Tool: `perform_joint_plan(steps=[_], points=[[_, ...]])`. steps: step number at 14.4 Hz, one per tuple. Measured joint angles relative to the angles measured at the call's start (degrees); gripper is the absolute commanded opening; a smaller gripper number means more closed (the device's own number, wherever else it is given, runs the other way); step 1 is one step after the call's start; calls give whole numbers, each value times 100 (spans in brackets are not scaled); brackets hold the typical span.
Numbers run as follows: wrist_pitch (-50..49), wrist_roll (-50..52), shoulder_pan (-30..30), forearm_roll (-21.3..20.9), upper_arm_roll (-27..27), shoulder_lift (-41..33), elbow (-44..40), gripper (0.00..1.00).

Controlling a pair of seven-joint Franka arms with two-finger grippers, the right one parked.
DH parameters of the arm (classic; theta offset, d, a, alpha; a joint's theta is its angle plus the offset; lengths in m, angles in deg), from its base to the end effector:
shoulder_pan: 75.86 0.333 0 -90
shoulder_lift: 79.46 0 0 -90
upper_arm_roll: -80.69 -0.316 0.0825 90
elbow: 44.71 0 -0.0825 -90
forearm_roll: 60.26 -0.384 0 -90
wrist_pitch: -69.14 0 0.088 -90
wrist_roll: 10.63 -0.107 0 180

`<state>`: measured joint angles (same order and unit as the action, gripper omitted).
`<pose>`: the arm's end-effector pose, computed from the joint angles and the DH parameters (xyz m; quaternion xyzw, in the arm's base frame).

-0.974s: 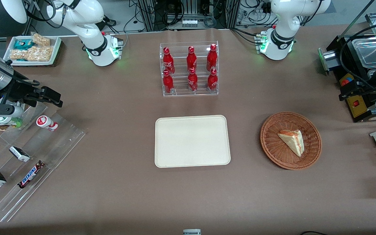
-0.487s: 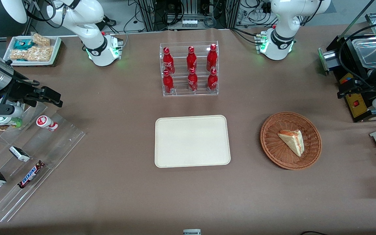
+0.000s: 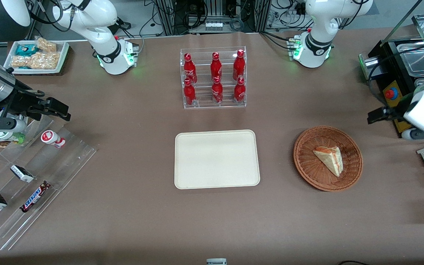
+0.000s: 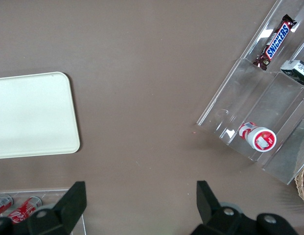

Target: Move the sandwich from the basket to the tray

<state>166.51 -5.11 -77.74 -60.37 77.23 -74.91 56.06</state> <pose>0.5716 0.0150 0.5015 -0.9957 -0.0617 0.0691 0.0057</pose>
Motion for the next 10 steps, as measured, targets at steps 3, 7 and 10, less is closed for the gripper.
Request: perform_joint_plan(steps=[3,7,10], points=[[1006,435,-17,-37,43,158,667,100],[2458,1172,-98,-38,60,202,1702,100],[3066,2431,-303,-40,71,239,2084,100]])
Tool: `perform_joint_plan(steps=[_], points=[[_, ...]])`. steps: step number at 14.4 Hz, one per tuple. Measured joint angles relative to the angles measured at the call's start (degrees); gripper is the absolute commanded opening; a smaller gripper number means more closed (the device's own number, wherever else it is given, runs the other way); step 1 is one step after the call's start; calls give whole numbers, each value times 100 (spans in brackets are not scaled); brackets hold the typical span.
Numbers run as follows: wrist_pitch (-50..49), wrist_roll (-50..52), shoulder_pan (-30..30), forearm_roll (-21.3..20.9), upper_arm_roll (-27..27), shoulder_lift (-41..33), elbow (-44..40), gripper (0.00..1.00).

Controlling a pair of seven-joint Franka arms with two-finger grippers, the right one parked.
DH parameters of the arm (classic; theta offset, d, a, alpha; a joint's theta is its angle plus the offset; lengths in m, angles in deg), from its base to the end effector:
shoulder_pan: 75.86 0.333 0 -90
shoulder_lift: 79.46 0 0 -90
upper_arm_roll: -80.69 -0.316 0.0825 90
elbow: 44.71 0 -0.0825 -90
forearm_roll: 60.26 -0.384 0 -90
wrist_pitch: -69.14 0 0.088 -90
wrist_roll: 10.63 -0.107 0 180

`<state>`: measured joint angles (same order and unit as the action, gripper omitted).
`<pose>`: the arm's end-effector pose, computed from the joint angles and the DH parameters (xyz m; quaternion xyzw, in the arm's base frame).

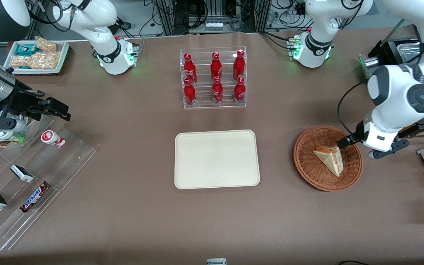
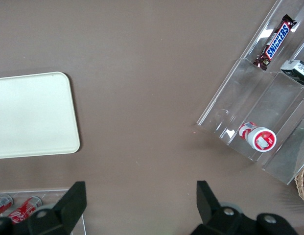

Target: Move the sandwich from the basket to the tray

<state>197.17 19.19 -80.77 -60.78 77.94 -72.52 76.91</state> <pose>0.5584 -0.0211 0.3541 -0.9717 -0.2361 0.0026 0.0075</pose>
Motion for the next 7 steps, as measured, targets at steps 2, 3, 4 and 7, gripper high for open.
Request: perform_joint_plan(steps=[2,3,4,7], points=[[294,887,-117,1,6,112,55,100],[435,1239,-137,1,7,203,62,100],[569,1483,-139,1,6,310,67,100],[862,1771,-128,48,-14,628,71,99]])
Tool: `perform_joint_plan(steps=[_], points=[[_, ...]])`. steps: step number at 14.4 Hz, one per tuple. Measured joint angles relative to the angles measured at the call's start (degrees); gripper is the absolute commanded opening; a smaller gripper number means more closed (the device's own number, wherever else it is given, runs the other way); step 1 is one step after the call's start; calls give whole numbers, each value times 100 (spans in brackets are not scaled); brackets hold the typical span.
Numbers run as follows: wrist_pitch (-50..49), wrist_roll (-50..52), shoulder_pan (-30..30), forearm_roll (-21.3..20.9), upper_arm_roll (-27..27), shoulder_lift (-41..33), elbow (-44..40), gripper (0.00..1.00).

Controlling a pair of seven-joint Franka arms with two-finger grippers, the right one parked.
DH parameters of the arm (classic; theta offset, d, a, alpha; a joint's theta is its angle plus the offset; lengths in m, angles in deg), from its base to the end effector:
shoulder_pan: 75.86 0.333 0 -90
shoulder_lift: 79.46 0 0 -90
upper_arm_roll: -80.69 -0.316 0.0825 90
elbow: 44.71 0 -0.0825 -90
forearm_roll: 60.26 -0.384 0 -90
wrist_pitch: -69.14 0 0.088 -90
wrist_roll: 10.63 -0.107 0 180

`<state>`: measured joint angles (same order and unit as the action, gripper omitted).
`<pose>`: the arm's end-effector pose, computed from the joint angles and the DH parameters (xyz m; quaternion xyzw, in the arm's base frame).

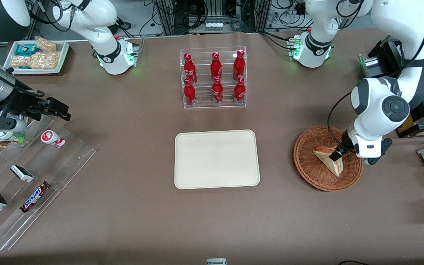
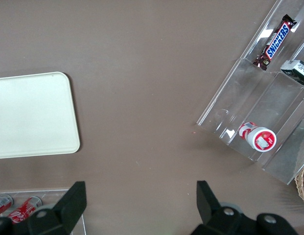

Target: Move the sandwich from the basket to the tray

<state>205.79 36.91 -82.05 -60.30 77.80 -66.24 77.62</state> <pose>0.5695 -0.0332 0.3003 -0.9267 -0.3756 -0.0114 0.0012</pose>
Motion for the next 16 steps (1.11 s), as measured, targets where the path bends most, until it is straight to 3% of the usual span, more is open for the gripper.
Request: perform_joint_plan(steps=[2,5,7,11,16], points=[[240,44,7,39,-5,177,1,86],[322,66,8,91,-5,356,31,35],[331,67,8,99,-5,394,59,15],[268,69,8,102,-5,342,-70,12],[-1093,68,-265,104,91,238,-1109,10]])
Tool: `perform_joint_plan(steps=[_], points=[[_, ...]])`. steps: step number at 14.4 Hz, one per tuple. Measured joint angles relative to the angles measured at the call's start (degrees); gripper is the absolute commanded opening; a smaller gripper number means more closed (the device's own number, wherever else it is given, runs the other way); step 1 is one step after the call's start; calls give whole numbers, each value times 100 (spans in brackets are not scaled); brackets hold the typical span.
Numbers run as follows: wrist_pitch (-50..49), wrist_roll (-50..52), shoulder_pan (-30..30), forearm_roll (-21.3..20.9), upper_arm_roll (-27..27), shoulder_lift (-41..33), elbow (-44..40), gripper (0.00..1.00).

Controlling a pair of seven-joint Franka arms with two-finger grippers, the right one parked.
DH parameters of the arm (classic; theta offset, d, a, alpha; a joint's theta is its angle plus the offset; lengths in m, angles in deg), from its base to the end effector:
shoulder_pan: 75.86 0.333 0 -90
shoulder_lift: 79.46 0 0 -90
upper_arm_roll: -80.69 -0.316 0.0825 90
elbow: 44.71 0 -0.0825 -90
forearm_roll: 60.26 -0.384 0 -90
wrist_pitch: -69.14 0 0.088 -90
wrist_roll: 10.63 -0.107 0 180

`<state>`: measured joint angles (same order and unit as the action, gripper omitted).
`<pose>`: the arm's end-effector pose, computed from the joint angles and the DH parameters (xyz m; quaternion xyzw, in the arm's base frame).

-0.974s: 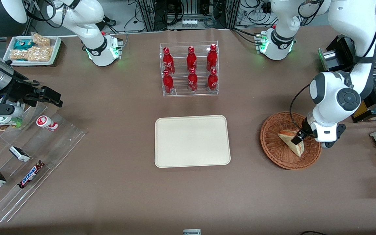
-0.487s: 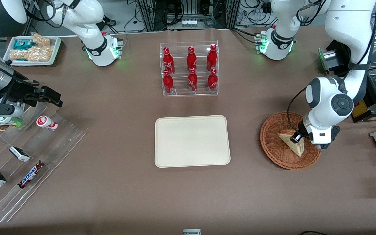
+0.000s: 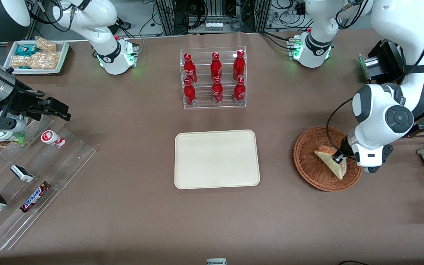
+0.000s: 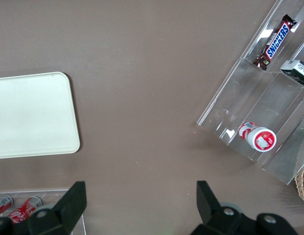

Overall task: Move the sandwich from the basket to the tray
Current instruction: 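Carry the sandwich with the left gripper over the cream tray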

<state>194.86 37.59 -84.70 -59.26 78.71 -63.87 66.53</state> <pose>0.6026 -0.0740 0.3425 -0.9339 -0.3574 0.0096 0.0023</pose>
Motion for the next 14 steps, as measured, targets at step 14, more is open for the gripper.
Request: perform_joint_plan(steps=[14], points=[[555,451,-3234,-259,82,1986,-2062,10]])
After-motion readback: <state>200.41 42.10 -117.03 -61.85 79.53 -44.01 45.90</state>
